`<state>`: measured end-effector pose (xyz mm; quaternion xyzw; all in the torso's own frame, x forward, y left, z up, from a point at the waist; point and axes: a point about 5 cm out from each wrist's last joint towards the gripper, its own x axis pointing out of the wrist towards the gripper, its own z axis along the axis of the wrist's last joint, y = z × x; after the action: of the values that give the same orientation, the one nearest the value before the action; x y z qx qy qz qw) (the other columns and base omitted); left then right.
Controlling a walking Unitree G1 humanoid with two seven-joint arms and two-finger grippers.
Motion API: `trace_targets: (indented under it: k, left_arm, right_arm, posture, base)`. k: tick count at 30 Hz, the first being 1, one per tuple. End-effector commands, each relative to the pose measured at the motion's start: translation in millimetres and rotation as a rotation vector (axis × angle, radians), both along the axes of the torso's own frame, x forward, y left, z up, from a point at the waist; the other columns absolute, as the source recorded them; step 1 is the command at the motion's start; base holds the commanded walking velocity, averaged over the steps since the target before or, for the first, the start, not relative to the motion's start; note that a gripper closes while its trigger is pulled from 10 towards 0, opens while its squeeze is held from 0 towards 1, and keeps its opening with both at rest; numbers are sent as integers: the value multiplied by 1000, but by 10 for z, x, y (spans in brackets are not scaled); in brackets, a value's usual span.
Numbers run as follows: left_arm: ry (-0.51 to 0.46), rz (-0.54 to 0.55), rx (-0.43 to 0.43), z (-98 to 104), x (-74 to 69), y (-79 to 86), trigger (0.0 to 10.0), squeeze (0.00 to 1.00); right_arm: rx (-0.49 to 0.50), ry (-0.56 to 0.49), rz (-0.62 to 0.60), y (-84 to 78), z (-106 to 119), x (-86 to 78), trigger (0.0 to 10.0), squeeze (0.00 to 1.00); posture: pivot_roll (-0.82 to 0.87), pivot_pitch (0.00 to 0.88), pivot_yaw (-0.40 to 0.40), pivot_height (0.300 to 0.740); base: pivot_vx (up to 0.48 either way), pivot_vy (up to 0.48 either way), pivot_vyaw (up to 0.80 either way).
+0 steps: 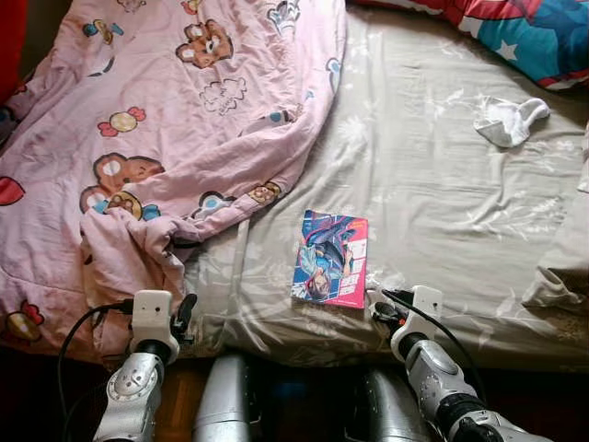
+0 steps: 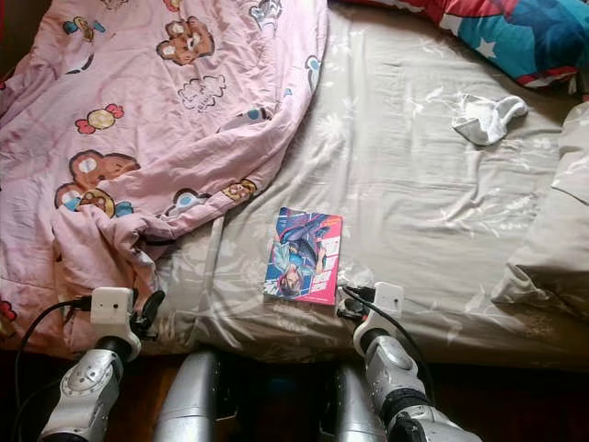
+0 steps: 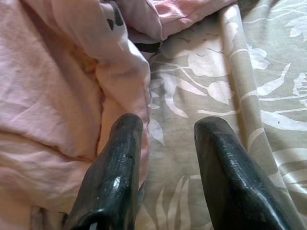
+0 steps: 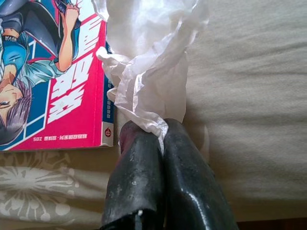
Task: Clean up the room
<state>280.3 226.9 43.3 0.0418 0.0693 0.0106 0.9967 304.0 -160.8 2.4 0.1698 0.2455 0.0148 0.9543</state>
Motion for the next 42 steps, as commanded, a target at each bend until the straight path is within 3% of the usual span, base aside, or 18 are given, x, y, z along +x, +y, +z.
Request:
trace_targets:
  k: [1,14,15,16,24,27,31,42]
  left_arm:
    - [49,12,-5,-116,-74,6,10000,0]
    - [44,22,-9,-98,-8,-1,10000,0]
    - [44,23,-10,-95,7,-3,10000,0]
    - [45,23,-11,-90,32,-8,10000,0]
    - [37,41,-20,-62,113,-2,10000,0]
    - [53,52,-22,-88,115,24,10000,0]
    - [72,52,-27,-117,145,-12,10000,0]
    - [89,58,-50,-131,221,-97,10000,0]
  right_arm:
    - [4,36,-10,-23,-67,-62,0,0]
    - [3,30,-38,-54,-46,-42,0,0]
    - [-2,25,-47,-68,-36,-33,3608,0]
    - [-20,18,-57,-92,-20,-20,10000,0]
    - [-81,-68,-138,-304,108,49,10000,0]
    - [-190,-175,-125,-384,269,135,10000,0]
    - [-192,-250,-176,-481,387,179,10000,0]
    - [-255,-355,-186,-503,511,203,10000,0]
  posture:
    - [173,301,-50,631]
    - [169,263,-59,631]
    - [163,248,-60,631]
    - [159,240,-61,631]
    - [118,177,-66,631]
    - [84,143,-54,631]
    - [45,101,-50,631]
    - [-14,51,-70,631]
  base:
    - [0,0,0]
    - [0,0,0]
    - [0,0,0]
    - [0,0,0]
    - [0,0,0]
    - [0,0,0]
    - [0,0,0]
    - [0,0,0]
